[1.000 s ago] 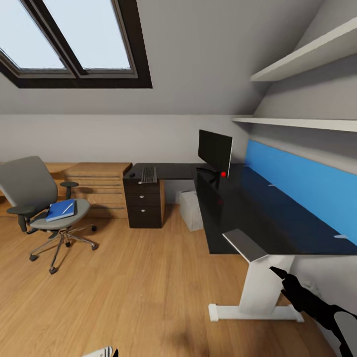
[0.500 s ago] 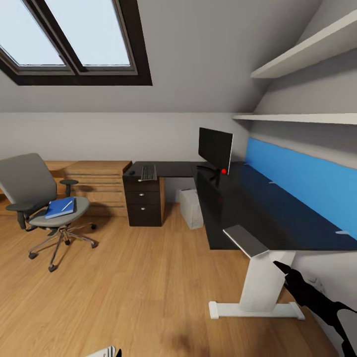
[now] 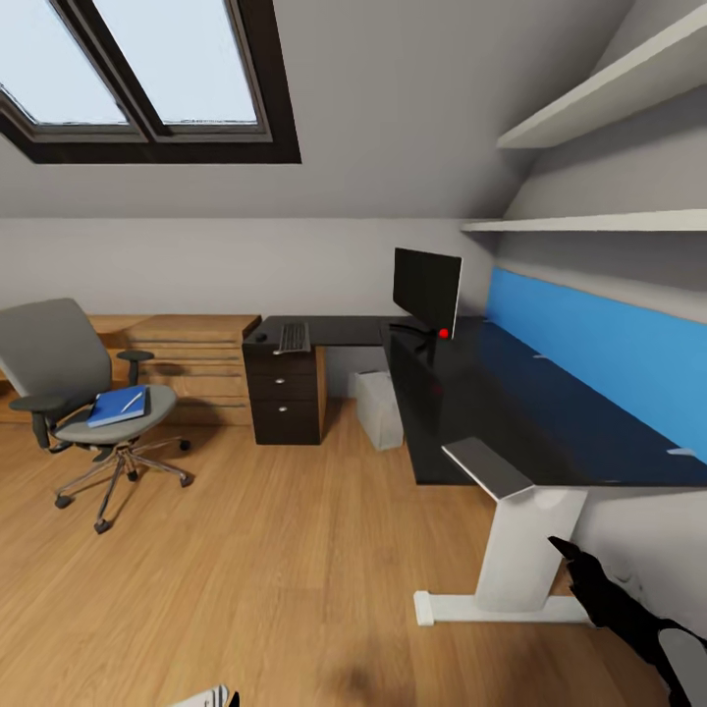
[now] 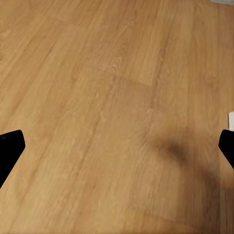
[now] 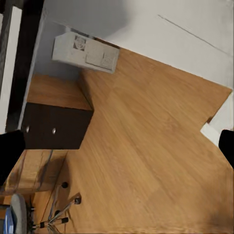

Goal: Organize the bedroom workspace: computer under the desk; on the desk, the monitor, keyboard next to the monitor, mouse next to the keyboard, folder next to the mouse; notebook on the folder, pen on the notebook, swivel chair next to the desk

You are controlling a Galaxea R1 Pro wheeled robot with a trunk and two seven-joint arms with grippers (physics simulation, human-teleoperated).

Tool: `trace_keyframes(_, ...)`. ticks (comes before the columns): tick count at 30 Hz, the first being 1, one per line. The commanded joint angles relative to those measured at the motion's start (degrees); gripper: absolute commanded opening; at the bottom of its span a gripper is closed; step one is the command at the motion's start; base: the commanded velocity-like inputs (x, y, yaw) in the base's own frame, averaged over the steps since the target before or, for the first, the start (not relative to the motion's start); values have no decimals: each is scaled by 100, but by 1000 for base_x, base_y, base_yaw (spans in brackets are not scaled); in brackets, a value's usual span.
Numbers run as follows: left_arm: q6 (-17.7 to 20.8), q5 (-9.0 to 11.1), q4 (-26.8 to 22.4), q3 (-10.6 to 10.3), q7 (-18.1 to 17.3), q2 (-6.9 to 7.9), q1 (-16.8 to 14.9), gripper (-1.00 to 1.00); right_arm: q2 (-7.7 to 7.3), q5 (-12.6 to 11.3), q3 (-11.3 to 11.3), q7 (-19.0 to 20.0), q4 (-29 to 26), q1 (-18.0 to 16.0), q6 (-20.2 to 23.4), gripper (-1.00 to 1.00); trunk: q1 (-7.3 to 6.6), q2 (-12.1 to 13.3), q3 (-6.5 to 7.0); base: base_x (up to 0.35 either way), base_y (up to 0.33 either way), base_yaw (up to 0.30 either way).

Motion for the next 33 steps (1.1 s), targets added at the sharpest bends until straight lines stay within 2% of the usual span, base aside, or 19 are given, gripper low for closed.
trace_keyframes(1, -34, 58, -7, -17, 28, 6, -3, 100, -5, -46, -9, -17, 97, -21, 29, 100, 22, -44, -23, 0, 0, 0)
trace_keyframes(4, -34, 58, -7, -17, 29, 6, -3, 100, -51, -53, -12, 5, 538, -214, 115, 100, 88, -165, -77, 0, 0, 0)
trace_keyframes(6, -34, 58, -7, -17, 29, 6, -3, 100, -68, -72, -15, 11, 608, -259, 199, 100, 132, -245, -113, 0, 0, 0)
trace_keyframes(10, -34, 58, -7, -17, 29, 6, -3, 100, -98, -330, -15, 19, 688, -312, 477, 100, 220, -405, -184, 0, 0, 0)
trace_keyframes(14, -34, 58, -7, -17, 29, 6, -3, 100, -115, -808, -15, 27, 707, -330, 826, 100, 242, -445, -202, 0, 0, 0)
trace_keyframes(17, -34, 58, -7, -14, 29, 6, -3, 100, -123, -1286, -17, 30, 708, -336, 1227, 100, 242, -445, -202, 0, 0, 0)
trace_keyframes(22, -34, 66, -7, -9, 27, 7, -3, 100, -133, -1704, -31, 39, 674, -338, 1512, 100, 242, -445, -202, 0, 0, 0)
trace_keyframes(30, -34, 62, -6, -9, 23, 8, -3, 100, -134, -1751, -32, 40, 654, -339, 1539, 100, 242, -445, -202, 0, 0, 0)
trace_keyframes(33, -34, 65, -1, -14, 26, 7, -3, 100, -134, -1751, -32, 40, 653, -339, 1540, 100, 176, -325, -148, 0, 0, 0)
